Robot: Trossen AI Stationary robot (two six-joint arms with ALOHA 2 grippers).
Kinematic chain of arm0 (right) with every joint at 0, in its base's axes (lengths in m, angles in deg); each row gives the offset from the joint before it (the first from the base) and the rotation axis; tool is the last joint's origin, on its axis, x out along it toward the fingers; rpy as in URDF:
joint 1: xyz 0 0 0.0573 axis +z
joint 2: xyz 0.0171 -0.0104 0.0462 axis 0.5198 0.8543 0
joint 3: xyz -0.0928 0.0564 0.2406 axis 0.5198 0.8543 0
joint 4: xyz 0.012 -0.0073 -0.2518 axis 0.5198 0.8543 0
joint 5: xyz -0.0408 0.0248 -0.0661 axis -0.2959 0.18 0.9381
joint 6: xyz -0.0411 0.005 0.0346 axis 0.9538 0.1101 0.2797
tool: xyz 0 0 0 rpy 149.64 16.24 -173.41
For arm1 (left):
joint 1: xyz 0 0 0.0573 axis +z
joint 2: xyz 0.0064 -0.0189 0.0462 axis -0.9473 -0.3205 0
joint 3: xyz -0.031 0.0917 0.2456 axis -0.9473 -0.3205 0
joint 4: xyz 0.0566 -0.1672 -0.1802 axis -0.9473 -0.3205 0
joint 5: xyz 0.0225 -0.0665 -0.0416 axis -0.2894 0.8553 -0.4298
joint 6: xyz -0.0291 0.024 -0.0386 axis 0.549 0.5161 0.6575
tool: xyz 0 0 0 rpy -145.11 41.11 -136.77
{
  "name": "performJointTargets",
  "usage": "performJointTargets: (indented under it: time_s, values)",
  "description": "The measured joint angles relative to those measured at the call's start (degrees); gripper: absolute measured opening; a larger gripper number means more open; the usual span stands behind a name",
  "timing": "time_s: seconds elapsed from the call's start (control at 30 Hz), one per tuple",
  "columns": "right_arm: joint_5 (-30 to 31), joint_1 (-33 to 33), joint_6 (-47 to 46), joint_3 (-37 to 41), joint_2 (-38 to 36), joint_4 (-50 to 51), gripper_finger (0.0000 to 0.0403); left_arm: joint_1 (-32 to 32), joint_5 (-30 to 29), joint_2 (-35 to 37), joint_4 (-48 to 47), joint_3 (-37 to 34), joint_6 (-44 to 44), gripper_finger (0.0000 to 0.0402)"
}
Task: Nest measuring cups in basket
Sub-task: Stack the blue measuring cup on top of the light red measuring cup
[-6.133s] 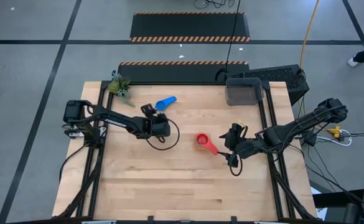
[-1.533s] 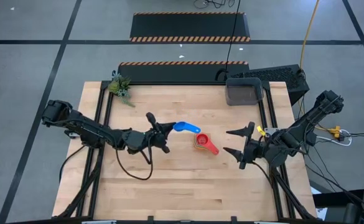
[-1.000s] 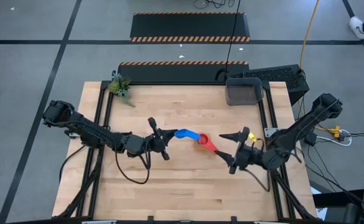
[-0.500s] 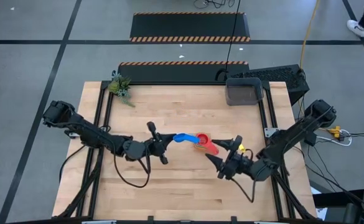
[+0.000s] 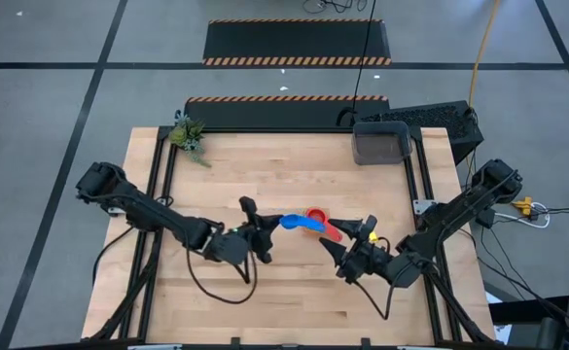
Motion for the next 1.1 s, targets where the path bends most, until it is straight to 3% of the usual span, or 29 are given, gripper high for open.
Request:
performJointTargets:
  time_s: [0.2, 0.47, 1.1]
  values:
    - [0.0, 0.0, 1.1, 0.0, 0.0, -0.5, 0.0262, 1.4, 0.0, -4.2, -2.4, 4.9, -1.5, 0.0006]
    - [0.0, 0.1, 1.4, 0.0, 0.0, 1.0, 0.0198, 1.3, 0.1, -4.6, -3.1, 5.6, -2.4, 0.0006]
    - [-1.6, 0.1, 1.4, 0.0, 0.0, 2.7, 0.0126, 0.5, 0.1, -4.6, -3.6, 5.5, -4.5, 0.0006]
